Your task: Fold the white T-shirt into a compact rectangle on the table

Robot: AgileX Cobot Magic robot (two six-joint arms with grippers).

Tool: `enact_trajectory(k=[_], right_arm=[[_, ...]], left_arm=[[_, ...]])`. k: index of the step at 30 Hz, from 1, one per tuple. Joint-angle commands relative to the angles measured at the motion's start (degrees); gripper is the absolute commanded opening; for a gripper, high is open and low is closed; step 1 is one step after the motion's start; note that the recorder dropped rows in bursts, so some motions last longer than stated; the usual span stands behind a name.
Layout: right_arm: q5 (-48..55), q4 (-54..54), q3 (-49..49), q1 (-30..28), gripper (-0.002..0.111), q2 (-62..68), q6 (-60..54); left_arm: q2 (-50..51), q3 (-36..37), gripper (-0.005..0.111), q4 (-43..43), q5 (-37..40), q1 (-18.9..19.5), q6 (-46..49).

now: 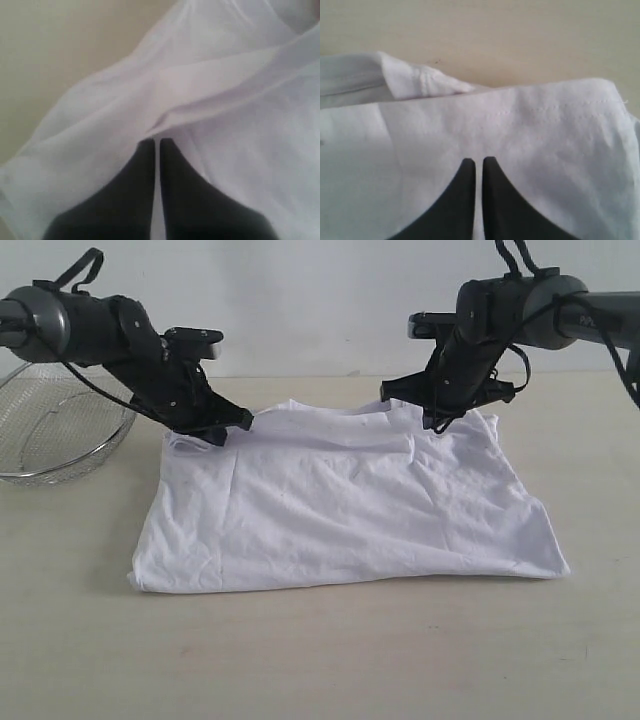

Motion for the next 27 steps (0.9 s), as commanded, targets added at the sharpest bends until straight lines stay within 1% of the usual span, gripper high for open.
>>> enact_trajectory(k=[1,3,7,8,12,14,15,19,22,24,27], right_arm=[[0.46,-0.57,0.13,-0.32,0.0,-0.16,-0.54],[0.53,-0.57,0.13,-0.32,0.0,-0.16,-0.54],[0.66,-0.57,0.13,-0.32,0.0,-0.16,-1.08],[0.66,-0.57,0.13,-0.32,0.0,-0.16,-1.08],[0.43,-0.57,0.13,-0.32,0.0,-0.16,-1.06],[0.53,-0.57,0.13,-0.32,0.0,-0.16,-1.06],[0.68,-0.57,0.13,-0.32,0.0,-0.16,-1.18],[2.08,-0.57,0.13,-0.53,0.0,-0.31,-1.94],[3.35,-0.57,0.13,-1.15,0.0,-1.34,-2.59],[4.38,-0.57,0.13,-1.97,0.0,-2.24,-3.82],[5.05,0.0,0.13,-3.29,0.0,-2.63,-3.57]], left_arm=[[3.49,-7.68,0.004,4.48,-0.03,0.15,-4.49],[4.46,-11.46,0.004,8.33,1.48,0.15,-6.53],[4.73,-18.08,0.004,19.44,4.55,0.15,-13.26],[4.73,-19.36,0.004,20.67,5.88,0.15,-13.9],[4.73,-23.38,0.004,20.63,12.1,0.15,-14.02],[4.73,-24.09,0.004,18.92,14.31,0.15,-13.91],[4.62,-24.08,0.004,16.78,16.01,0.15,-13.21],[4.53,-23.66,0.004,10.63,20.38,0.15,-8.88],[4.53,-23.66,0.004,3.2,22.35,0.15,-7.51],[4.53,-23.66,0.004,-1.53,24.73,0.02,-3.46],[4.53,-23.66,0.004,-2.17,26.65,-0.71,-2.77]])
